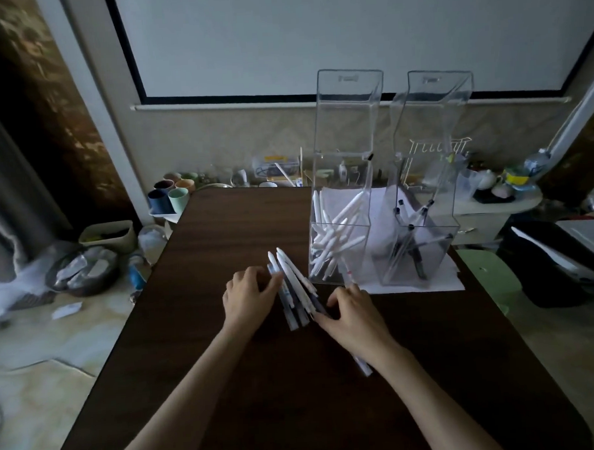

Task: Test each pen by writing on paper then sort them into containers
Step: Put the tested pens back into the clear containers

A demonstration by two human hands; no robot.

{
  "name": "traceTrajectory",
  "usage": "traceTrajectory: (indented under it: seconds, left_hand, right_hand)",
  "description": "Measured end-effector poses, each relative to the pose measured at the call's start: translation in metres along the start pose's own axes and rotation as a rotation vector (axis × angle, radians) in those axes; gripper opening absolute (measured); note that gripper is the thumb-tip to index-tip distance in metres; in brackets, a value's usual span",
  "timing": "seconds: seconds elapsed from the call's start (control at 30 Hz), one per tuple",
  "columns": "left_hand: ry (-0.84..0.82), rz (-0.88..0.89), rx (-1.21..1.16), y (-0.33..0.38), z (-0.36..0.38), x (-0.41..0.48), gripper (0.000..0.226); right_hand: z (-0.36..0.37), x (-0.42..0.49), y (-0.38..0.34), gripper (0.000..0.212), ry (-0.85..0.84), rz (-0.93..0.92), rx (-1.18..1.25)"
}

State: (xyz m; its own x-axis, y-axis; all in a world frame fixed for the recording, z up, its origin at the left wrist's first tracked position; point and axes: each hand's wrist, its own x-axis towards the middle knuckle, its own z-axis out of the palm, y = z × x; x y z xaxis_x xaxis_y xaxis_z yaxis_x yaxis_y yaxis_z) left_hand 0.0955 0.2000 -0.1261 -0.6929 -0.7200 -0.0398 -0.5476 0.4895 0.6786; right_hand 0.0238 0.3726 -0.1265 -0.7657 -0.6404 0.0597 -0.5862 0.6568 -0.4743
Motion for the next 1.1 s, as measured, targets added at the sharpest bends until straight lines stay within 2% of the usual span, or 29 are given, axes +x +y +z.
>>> traceTrajectory:
  seconds: [0.1,0.17,0.4,0.57,0.63,0.73,0.8,0.9,1.0,1.1]
  left_hand:
    - [0.008,-0.079,0.074,0.025,0.02,0.004,0.08]
    - [0.018,-0.114,0.113,0.036,0.031,0.006,0.089]
    - [0.05,-0.109,0.187,0.033,0.038,0.012,0.082]
    - [0.036,-0.047,0.155,0.022,0.029,0.011,0.068]
    - [0.042,-0.026,0.18,0.018,0.025,0.008,0.064]
    - [0.068,-0.051,0.286,0.019,0.021,0.004,0.069]
    - [0.055,-0.092,0.357,0.022,0.019,0.001,0.088]
    - [0.027,-0.153,0.419,0.026,0.019,-0.002,0.107]
    - [0.018,-0.195,0.443,0.028,0.019,-0.003,0.1]
    - [-0.008,-0.188,0.443,0.029,0.017,-0.002,0.092]
  right_hand:
    - [-0.011,-0.006,0.009,0.032,-0.051,0.043,0.036]
    - [-0.018,-0.009,0.013,0.027,-0.08,0.078,0.058]
    - [-0.027,-0.016,0.02,0.016,-0.133,0.086,0.115]
    - [-0.032,-0.018,0.027,0.018,-0.174,0.121,0.32]
    - [-0.034,-0.02,0.028,0.016,-0.129,0.116,0.409]
    - [-0.047,-0.02,0.025,0.017,0.006,0.04,0.538]
    - [-0.066,-0.02,0.019,0.015,0.144,-0.044,0.625]
    - [-0.106,-0.016,0.012,0.011,0.544,-0.191,0.64]
    - [-0.147,-0.004,0.014,0.015,0.902,-0.243,0.542]
    - [-0.169,0.016,0.023,0.023,1.053,-0.219,0.438]
